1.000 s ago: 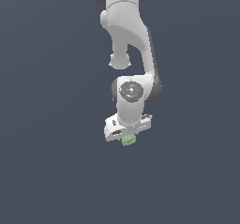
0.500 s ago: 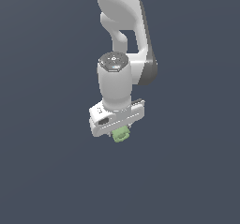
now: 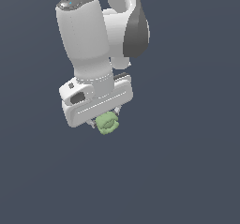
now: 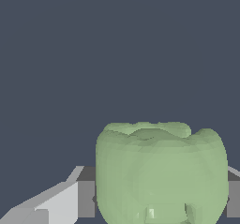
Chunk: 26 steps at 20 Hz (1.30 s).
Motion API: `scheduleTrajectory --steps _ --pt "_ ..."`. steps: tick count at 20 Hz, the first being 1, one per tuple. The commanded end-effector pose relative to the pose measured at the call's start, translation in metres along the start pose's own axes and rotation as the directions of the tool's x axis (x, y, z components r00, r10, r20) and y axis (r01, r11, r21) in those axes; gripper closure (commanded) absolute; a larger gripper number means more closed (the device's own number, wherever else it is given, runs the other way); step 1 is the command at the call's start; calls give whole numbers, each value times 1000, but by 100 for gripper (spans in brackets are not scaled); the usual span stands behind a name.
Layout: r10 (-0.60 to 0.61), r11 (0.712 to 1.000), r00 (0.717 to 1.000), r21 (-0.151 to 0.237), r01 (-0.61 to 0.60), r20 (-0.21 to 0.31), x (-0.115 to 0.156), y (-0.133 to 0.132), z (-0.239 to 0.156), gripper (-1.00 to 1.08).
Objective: Pick up the object and move it to a goal position.
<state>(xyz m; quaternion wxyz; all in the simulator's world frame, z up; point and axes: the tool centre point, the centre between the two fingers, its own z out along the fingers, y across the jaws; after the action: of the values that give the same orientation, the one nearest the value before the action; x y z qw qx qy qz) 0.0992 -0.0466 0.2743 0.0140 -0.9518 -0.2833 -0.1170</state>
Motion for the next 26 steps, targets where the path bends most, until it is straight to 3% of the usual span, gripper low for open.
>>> scheduleTrajectory --steps 1,14,26 --pt "-36 999 999 0 36 -28 3 12 -27 108" --pt "-196 980 968 -9 197 -156 13 69 -152 108" --pt "-254 967 945 -16 256 -205 16 93 -201 108"
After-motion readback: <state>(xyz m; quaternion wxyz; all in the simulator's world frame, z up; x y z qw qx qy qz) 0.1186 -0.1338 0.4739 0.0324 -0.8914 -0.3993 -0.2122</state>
